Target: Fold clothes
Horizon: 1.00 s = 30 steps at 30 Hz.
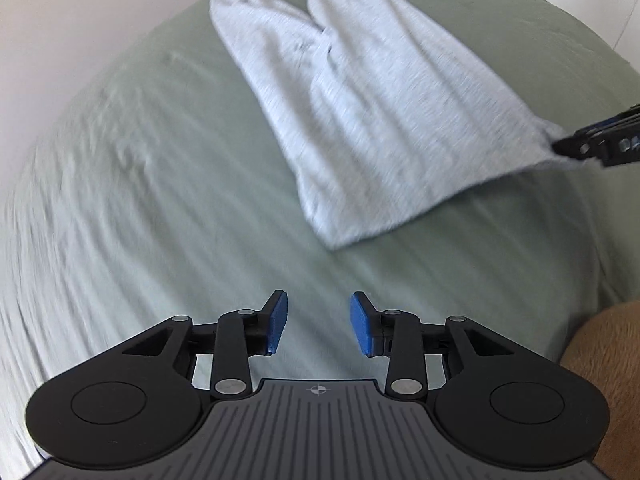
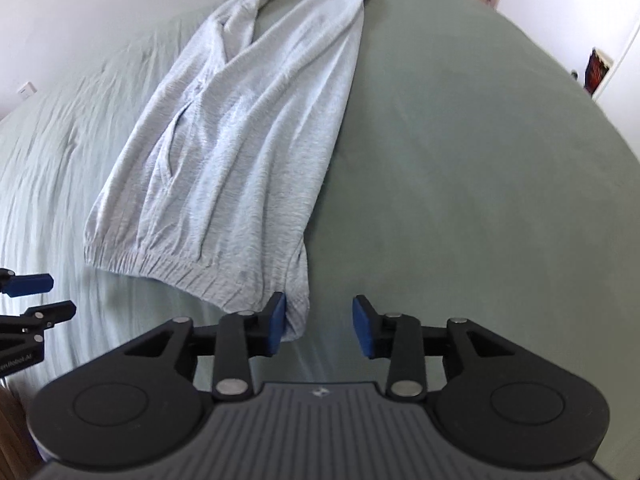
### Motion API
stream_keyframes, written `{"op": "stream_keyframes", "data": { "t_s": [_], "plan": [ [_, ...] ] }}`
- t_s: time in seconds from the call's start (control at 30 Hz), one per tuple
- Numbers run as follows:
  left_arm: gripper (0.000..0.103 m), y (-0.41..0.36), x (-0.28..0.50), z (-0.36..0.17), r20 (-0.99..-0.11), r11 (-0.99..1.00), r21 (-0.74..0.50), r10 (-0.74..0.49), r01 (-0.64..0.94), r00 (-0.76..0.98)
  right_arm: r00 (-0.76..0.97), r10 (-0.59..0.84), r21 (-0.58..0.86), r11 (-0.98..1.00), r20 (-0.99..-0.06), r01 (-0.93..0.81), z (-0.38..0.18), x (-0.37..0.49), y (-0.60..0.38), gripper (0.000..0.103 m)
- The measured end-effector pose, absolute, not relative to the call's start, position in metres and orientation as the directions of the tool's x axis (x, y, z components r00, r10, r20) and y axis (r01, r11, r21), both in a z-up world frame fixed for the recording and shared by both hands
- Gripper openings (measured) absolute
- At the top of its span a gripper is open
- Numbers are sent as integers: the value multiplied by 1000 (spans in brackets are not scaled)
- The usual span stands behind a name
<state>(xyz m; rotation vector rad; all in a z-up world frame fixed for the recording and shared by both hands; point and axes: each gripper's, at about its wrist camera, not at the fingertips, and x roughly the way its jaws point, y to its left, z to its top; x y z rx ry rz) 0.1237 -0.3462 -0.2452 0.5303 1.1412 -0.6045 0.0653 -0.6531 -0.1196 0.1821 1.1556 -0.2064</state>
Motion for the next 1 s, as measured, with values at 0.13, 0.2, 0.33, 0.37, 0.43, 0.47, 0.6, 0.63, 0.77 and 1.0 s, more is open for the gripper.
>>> {"op": "stream_keyframes", "data": {
  "t_s": [0.13, 0.2, 0.33, 0.37, 0.43, 0.47, 0.6, 0.63, 0.77, 1.0],
  "plan": [
    [34, -347, 125, -249, -942, 733, 62, -182, 677, 283, 385, -99, 1, 968, -917, 252, -133, 52, -652, 46],
    [34, -350, 126, -250, -941, 729, 65, -183, 681, 285, 408, -105, -15, 976, -907, 218, -146, 57, -630, 46],
    [34, -351, 119, -246, -942, 729, 55, -189, 683, 277, 497, -37, -36, 999, -867, 12, -149, 58, -616, 46],
    [34, -351, 120, -245, -942, 728, 54, -191, 683, 278, 508, -19, -46, 998, -861, -41, -150, 58, -607, 46],
    [34, -354, 123, -243, -942, 727, 51, -193, 685, 276, 509, -10, -78, 990, -860, -114, -155, 59, -589, 46],
    [34, -356, 124, -243, -941, 726, 50, -195, 686, 275, 510, -7, -97, 984, -860, -150, -159, 60, -584, 46],
    [34, -364, 127, -243, -941, 719, 53, -196, 693, 275, 516, 18, -134, 957, -857, -257, -164, 22, -566, 46],
    [34, -366, 127, -243, -942, 716, 53, -196, 696, 273, 516, 31, -135, 950, -856, -281, -167, 7, -560, 46],
    [34, -369, 126, -244, -944, 717, 52, -192, 696, 268, 493, 10, -194, 912, -870, -362, -209, 26, -526, 46],
    [34, -369, 120, -248, -949, 721, 54, -178, 691, 261, 491, -1, -204, 910, -871, -360, -235, 32, -517, 17]
  ]
}}
